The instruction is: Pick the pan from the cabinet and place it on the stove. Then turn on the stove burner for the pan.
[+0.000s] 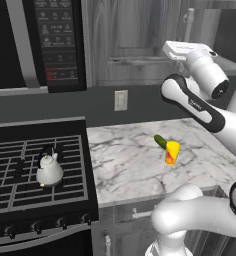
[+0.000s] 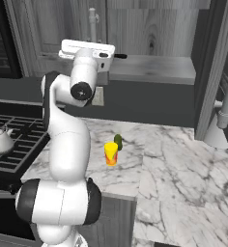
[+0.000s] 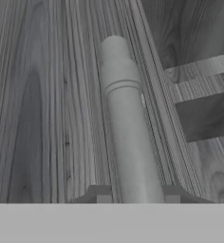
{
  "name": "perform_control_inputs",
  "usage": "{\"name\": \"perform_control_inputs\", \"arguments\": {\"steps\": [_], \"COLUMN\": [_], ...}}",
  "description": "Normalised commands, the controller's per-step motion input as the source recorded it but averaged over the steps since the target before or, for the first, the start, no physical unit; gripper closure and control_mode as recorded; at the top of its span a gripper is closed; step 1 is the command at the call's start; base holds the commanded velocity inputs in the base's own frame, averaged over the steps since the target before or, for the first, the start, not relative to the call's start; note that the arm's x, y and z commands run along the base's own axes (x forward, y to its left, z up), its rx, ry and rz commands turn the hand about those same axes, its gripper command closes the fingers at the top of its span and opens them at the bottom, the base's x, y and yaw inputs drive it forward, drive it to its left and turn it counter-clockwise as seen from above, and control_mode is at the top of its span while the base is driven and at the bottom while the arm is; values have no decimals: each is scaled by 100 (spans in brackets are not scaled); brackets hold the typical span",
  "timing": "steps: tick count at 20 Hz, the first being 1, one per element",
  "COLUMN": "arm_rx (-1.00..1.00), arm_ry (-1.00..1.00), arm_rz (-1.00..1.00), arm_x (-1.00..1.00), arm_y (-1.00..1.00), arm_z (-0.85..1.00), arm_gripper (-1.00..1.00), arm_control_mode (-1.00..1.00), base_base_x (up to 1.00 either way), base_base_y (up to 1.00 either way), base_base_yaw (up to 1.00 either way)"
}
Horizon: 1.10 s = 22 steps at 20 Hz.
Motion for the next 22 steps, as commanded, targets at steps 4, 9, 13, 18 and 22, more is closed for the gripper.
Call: {"name": "perform_control_inputs", "arguments": {"steps": [4,9,13,18,22], "arm_rx": [-6,-6,-6,-7,-8], "arm_ry": [-7,-2,0,0,0], "arm_rz": [0,0,0,0,0], "arm_x": [-64,-71,-74,-75,-70], "arm_y": [26,27,32,40,63], "arm_z": [18,20,15,6,0], "arm_gripper": [100,100,100,100,100], "arm_control_mode": [-100,-100,-100,-100,-100], "base_base_x": [0,0,0,0,0], "base_base_y": [0,0,0,0,0], "base_base_yaw": [0,0,0,0,0]}}
